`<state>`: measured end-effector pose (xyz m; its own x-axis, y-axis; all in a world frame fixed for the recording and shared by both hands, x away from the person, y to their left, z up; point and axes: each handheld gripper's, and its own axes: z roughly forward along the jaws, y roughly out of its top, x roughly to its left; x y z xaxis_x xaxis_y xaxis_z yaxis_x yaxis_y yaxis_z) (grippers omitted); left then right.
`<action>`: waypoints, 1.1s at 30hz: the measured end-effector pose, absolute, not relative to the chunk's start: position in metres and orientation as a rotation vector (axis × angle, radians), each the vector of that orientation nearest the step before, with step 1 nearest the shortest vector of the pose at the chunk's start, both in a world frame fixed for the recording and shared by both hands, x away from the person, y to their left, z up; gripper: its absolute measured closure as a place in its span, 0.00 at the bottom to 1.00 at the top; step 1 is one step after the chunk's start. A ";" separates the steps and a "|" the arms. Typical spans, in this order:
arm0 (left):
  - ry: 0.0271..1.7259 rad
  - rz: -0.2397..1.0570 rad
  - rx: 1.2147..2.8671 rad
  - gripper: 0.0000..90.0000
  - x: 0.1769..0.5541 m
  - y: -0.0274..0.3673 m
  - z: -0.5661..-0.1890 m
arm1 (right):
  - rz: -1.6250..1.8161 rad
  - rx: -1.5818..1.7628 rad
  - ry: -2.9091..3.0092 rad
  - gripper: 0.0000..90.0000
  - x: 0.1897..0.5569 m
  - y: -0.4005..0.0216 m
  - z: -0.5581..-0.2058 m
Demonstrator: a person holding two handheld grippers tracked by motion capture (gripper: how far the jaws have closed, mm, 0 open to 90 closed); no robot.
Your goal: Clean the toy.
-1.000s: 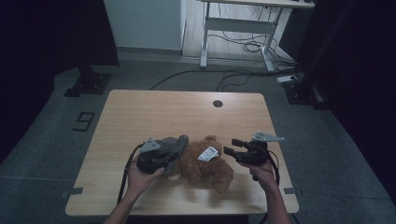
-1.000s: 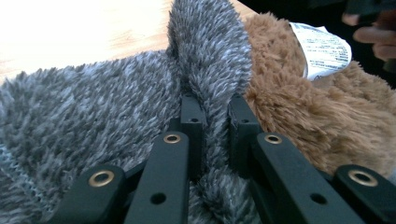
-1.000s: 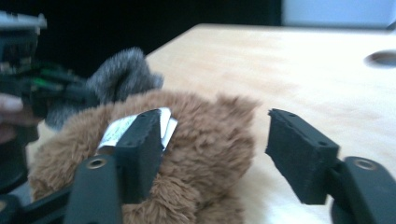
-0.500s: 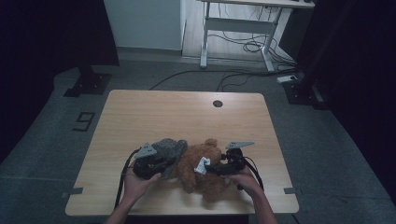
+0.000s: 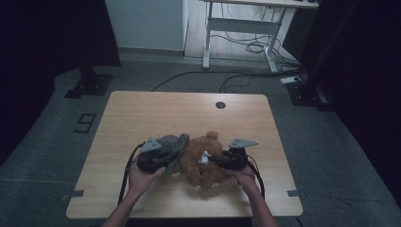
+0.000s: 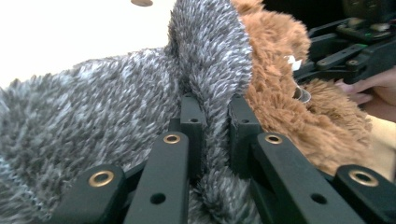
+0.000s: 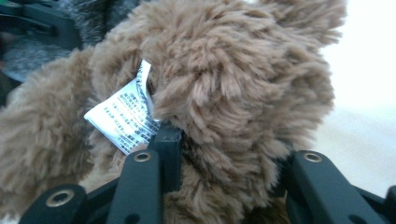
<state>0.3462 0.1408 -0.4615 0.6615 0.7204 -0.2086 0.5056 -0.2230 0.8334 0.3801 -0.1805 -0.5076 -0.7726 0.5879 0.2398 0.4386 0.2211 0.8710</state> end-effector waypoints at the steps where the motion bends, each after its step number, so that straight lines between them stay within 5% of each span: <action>1: 0.971 0.272 1.887 0.88 0.352 0.140 -0.461 | 1.565 0.984 2.323 0.67 0.387 -0.182 -0.504; 12: 0.851 0.281 1.922 0.88 0.376 0.076 -0.427 | 1.500 0.990 2.266 0.63 0.399 -0.192 -0.514; 19: 0.829 0.220 2.014 0.88 0.376 0.026 -0.454 | 1.511 0.999 2.267 0.58 0.379 -0.199 -0.526; 26: 0.850 0.294 2.026 0.88 0.372 0.040 -0.455 | 1.551 1.052 2.255 0.62 0.373 -0.205 -0.537; 33: 0.971 0.458 1.995 0.88 0.370 0.104 -0.447 | 1.572 1.057 2.254 0.63 0.371 -0.207 -0.539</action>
